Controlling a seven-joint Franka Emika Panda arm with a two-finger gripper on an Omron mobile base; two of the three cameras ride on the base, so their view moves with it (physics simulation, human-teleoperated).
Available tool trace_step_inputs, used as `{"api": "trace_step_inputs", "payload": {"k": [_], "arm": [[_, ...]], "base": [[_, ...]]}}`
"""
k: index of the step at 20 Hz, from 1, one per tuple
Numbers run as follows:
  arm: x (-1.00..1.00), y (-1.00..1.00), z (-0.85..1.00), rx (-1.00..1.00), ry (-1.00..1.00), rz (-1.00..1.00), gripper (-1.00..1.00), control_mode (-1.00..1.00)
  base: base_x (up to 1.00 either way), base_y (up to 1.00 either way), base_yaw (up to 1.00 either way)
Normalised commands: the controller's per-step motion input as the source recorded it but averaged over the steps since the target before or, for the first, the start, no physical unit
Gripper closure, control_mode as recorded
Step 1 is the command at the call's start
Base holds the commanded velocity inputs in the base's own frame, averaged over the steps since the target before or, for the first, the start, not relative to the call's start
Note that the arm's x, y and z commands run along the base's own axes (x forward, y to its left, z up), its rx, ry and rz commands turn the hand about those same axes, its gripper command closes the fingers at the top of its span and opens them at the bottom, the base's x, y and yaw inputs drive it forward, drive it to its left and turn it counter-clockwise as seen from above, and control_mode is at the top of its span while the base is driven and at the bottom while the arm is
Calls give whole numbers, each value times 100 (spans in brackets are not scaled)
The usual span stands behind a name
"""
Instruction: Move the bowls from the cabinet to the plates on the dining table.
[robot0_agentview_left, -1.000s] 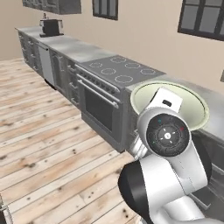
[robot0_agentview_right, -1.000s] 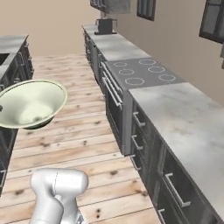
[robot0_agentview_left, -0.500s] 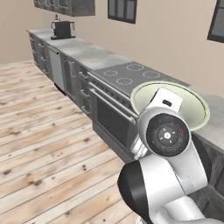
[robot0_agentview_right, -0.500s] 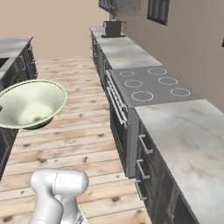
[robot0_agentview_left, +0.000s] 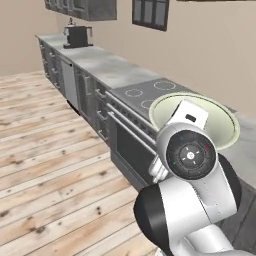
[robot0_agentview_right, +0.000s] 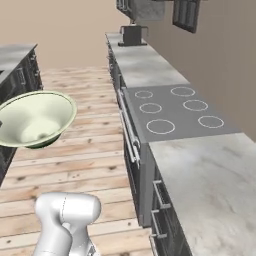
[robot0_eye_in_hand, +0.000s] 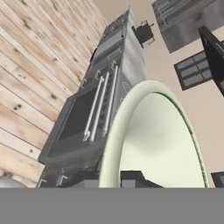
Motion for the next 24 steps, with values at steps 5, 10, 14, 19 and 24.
{"api": "trace_step_inputs", "payload": {"k": [5, 10, 14, 19, 24], "arm": [[0, 0, 0, 0, 0, 0, 100, 100], [0, 0, 0, 0, 0, 0, 100, 100], [0, 0, 0, 0, 0, 0, 100, 100], [0, 0, 0, 0, 0, 0, 100, 100], [0, 0, 0, 0, 0, 0, 100, 100]], "base": [[86, -9, 18], [50, 6, 38], [46, 14, 47], [55, 1, 51], [89, 0, 49]]}}
